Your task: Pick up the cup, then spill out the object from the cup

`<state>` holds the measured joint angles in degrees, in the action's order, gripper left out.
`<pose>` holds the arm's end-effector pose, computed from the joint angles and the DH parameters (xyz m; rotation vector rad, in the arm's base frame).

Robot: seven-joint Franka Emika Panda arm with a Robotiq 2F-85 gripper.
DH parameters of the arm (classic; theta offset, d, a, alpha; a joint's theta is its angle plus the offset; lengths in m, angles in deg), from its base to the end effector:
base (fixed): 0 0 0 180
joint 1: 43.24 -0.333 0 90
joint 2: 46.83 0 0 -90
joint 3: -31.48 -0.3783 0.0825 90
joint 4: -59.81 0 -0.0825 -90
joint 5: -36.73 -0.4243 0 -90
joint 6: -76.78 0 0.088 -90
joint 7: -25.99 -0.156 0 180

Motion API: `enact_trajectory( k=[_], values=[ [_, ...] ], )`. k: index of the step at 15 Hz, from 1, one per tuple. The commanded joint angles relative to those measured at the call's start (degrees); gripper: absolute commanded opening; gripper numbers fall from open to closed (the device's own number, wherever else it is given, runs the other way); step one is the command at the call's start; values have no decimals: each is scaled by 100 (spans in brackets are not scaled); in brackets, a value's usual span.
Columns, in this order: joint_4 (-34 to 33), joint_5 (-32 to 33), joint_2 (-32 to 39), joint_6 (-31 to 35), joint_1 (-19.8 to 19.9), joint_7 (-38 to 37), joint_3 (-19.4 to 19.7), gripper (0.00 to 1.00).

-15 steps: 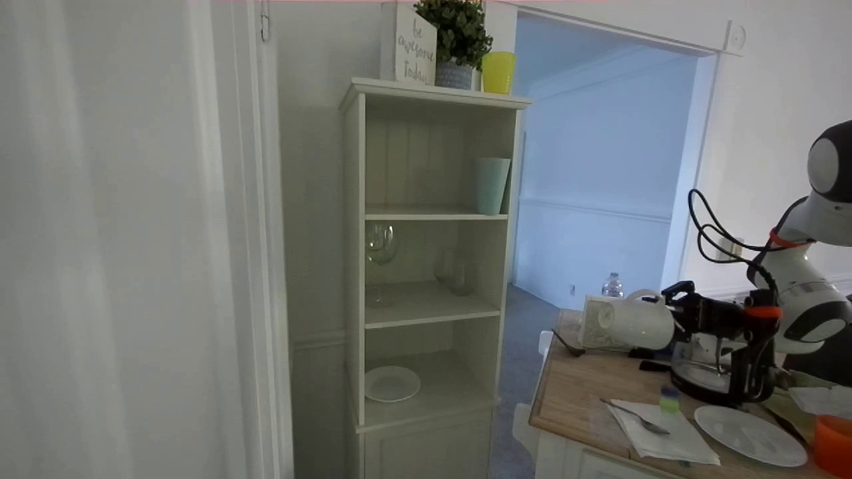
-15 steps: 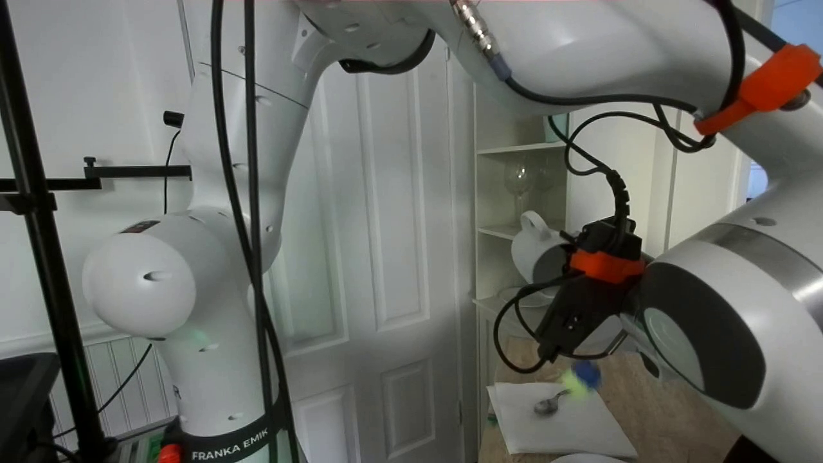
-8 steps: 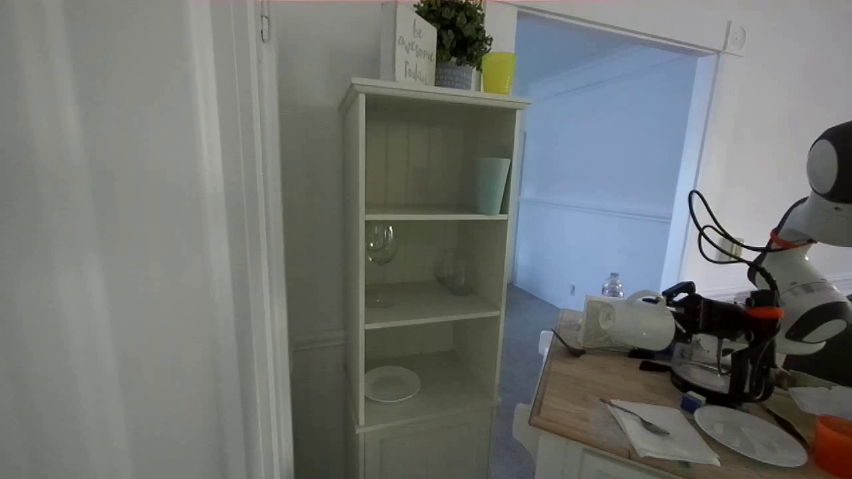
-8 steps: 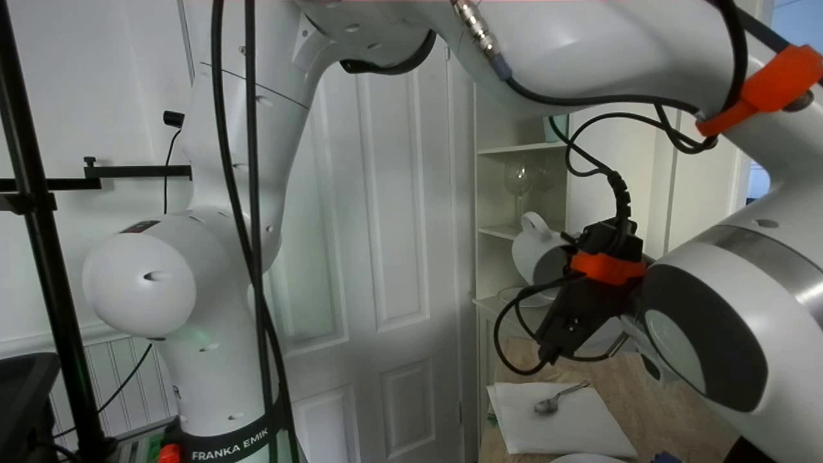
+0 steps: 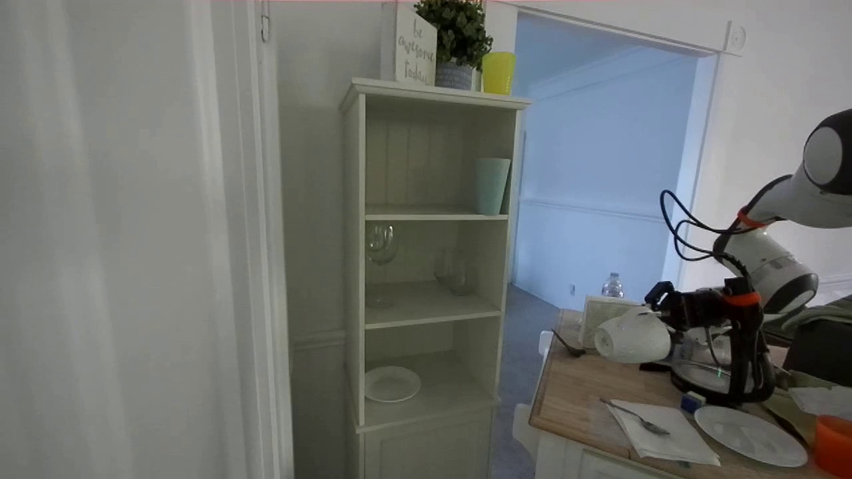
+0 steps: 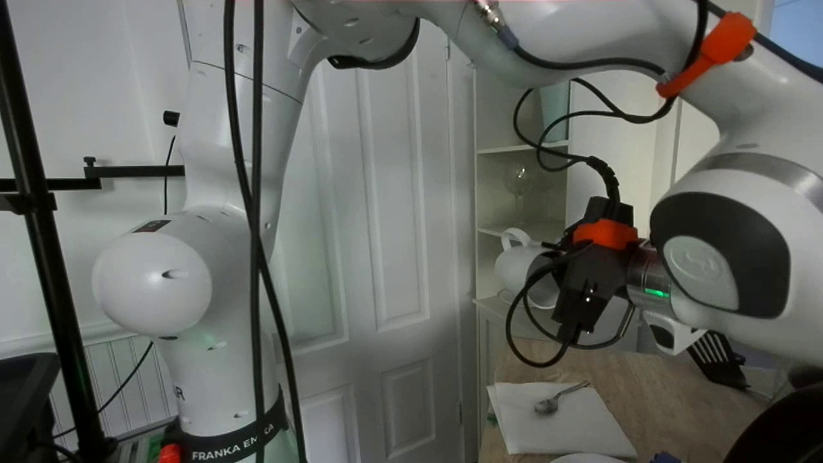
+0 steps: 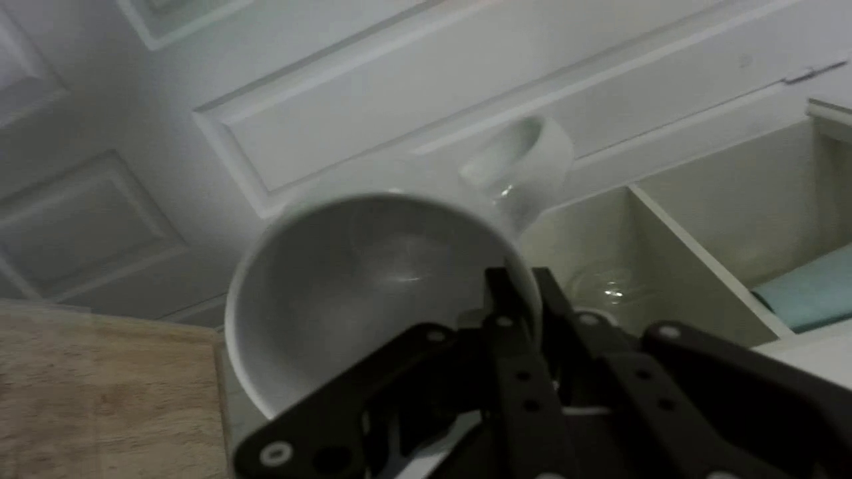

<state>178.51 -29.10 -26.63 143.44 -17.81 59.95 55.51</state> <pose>0.4592 -0.2686 0.3232 -1.5677 0.5271 0.0956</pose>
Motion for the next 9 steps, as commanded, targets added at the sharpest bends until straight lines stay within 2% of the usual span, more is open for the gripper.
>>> enact_trajectory(
  k=[1, 9],
  values=[
    [3, 696, -709, 739, -374, -403, -65, 3],
    [-49, 2261, -1488, 2571, -942, -293, -618, 3]
  ],
)
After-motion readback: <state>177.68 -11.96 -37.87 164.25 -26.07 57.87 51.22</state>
